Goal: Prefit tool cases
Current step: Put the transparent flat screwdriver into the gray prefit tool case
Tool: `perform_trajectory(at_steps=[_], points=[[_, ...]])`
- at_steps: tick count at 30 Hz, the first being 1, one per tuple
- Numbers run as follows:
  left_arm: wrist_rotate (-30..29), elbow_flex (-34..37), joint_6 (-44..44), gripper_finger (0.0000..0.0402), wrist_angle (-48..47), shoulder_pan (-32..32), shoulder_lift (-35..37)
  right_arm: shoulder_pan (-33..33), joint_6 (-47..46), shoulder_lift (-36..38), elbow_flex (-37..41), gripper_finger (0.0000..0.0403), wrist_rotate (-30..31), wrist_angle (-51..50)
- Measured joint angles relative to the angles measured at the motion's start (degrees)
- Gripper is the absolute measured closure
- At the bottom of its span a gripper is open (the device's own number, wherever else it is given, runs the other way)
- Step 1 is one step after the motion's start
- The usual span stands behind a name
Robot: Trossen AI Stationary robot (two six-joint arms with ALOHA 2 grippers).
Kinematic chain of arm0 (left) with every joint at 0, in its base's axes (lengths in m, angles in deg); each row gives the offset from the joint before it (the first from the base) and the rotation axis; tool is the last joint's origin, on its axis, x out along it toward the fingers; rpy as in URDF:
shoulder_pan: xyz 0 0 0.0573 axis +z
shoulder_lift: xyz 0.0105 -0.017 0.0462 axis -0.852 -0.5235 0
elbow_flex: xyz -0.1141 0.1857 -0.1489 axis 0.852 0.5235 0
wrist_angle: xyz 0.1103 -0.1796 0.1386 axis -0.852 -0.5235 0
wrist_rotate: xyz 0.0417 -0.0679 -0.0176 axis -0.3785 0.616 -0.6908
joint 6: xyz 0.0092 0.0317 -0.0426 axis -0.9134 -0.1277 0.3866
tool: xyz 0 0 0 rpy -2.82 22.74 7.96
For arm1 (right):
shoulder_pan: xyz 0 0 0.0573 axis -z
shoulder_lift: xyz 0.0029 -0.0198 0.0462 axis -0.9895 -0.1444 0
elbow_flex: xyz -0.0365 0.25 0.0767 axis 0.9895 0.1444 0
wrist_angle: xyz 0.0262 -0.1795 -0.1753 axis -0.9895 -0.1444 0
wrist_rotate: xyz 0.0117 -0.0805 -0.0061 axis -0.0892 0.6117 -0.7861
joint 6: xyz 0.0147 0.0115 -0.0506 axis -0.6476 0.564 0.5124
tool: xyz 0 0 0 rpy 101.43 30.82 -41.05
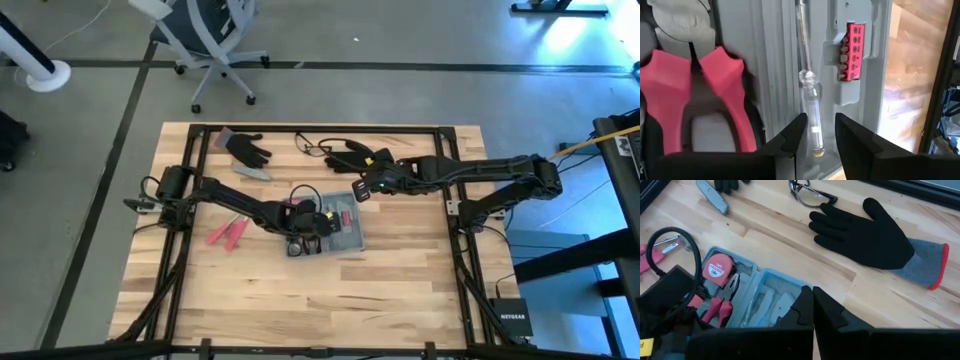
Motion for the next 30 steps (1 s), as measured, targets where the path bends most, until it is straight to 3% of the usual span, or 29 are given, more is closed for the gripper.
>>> perform_trajectory(at_steps=[4, 9, 12, 17, 19, 22, 26, 28, 30], points=[[0.0, 0.0, -0.3, 0.0311, 0.0, -0.1, 0.1, 0.0, 0.2, 0.0, 0.0, 0.0403, 0.0, 0.0], [-0.1, 0.0, -8.5, 0.0310, -2.6, 0.9, 3.9, -0.1, 3.7, 0.0, 0.0, 0.0403, -3.5, -0.1], [-2.5, 0.0, -17.0, 0.0310, -10.1, 1.5, 8.5, -0.1, 7.4, 0.0, 0.0, 0.0403, -5.1, 0.0], [-12.5, 0.0, -28.6, 0.0309, -27.5, 1.8, 17.8, -0.1, 7.8, 0.0, 0.0, 0.0403, -4.4, 0.5], [-12.4, 0.0, -36.5, 0.0309, -30.5, 2.3, 19.8, -0.1, 9.1, 0.0, 0.0, 0.0403, -5.3, 2.3], [-9.3, 0.0, -48.7, 0.0310, -31.3, 2.5, 20.8, -0.1, 14.2, -1.2, 0.0, 0.0403, -11.7, 7.1], [-8.0, 0.0, -52.5, 0.0342, -30.6, 0.8, 19.7, -1.9, 16.5, -6.4, 0.0, 0.0403, -20.8, 8.8], [-8.0, 1.0, -54.1, 0.0380, -27.3, -0.8, 18.1, -3.4, 16.7, -10.4, 0.0, 0.0403, -23.2, 9.7], [-8.0, 2.8, -55.1, 0.0393, -23.1, -2.6, 15.9, -4.7, 16.8, -14.9, 0.0, 0.0403, -26.0, 14.0]])
